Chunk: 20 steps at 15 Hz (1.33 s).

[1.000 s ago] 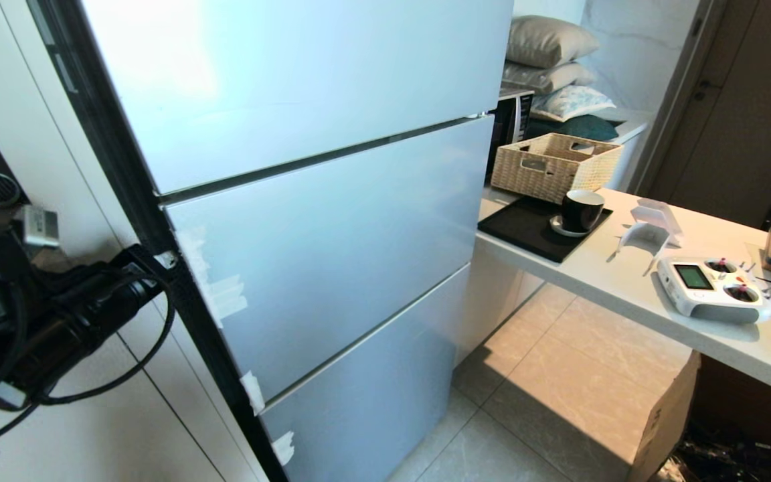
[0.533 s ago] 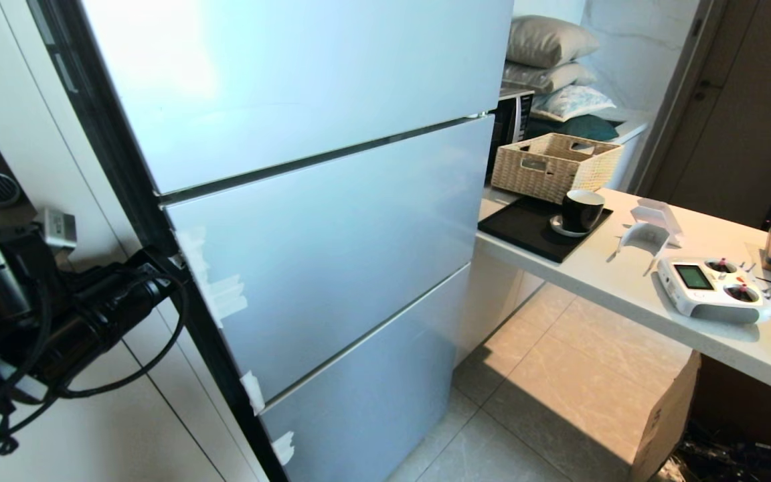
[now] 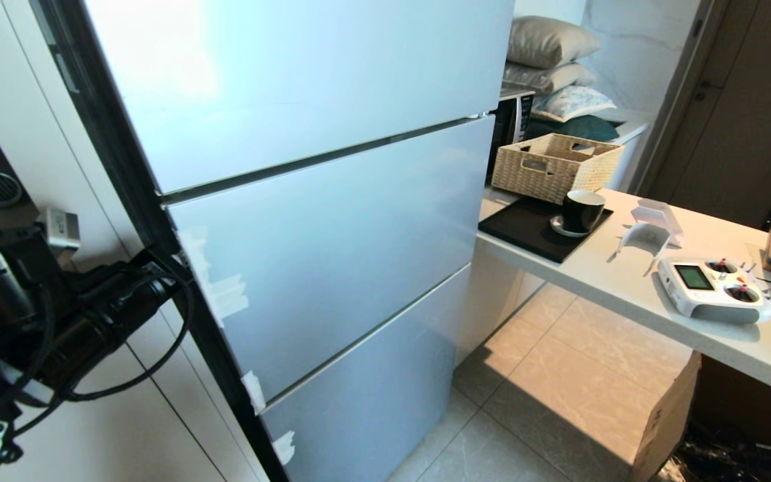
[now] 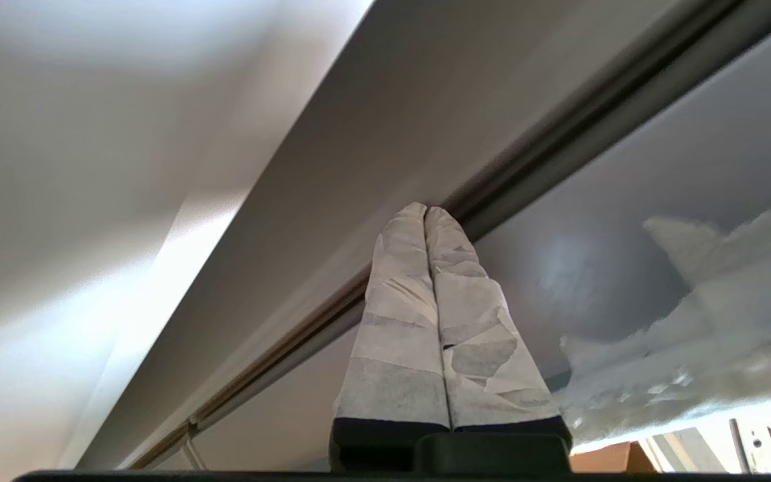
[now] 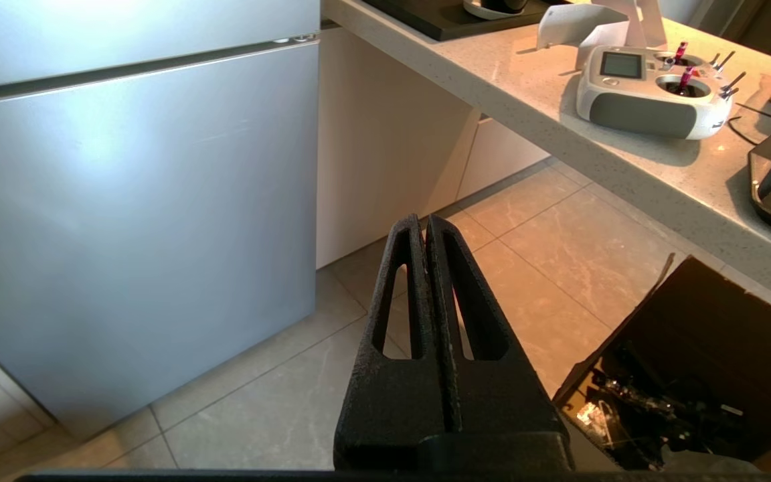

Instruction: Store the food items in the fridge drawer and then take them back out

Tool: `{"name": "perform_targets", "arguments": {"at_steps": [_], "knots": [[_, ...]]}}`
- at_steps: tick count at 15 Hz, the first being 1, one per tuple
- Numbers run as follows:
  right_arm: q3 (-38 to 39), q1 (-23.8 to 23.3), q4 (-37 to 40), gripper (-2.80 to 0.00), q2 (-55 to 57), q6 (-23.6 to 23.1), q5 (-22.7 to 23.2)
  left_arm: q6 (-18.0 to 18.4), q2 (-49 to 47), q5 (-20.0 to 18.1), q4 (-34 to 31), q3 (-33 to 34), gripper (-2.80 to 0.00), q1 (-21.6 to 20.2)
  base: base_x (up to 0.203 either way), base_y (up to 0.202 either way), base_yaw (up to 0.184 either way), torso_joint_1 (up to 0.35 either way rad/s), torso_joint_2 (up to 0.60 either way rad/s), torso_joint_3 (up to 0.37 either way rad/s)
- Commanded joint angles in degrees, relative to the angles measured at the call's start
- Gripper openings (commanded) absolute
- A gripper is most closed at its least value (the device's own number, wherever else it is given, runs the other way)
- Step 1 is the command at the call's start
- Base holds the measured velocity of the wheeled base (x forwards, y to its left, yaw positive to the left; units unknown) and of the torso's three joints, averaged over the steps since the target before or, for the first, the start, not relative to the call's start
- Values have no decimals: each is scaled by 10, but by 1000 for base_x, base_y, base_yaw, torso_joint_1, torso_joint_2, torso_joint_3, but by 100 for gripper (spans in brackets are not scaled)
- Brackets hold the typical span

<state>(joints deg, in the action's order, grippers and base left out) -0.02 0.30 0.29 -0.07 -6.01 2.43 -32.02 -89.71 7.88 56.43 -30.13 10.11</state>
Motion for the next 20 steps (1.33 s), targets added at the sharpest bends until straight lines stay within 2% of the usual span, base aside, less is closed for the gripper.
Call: {"name": "perform_targets", "arguments": {"at_steps": [1, 11, 16, 19, 20], "knots": [[0, 0, 0, -280, 1, -1, 0, -2, 8, -3, 2, 9, -280, 11, 0, 0, 0, 0, 0, 0], [0, 0, 0, -280, 1, -1, 0, -2, 61, -11, 2, 62, -280, 15, 0, 0, 0, 0, 0, 0], [0, 0, 0, -280, 1, -1, 0, -1, 79, -26, 1, 78, -280, 18, 0, 0, 0, 0, 0, 0], [0, 0, 0, -280, 1, -1, 1, 1, 85, -10, 1, 81, -280, 15, 0, 0, 0, 0, 0, 0], [0, 0, 0, -280, 1, -1, 0, 3, 94, 14, 1, 79, -280, 7, 0, 0, 0, 0, 0, 0]]}}
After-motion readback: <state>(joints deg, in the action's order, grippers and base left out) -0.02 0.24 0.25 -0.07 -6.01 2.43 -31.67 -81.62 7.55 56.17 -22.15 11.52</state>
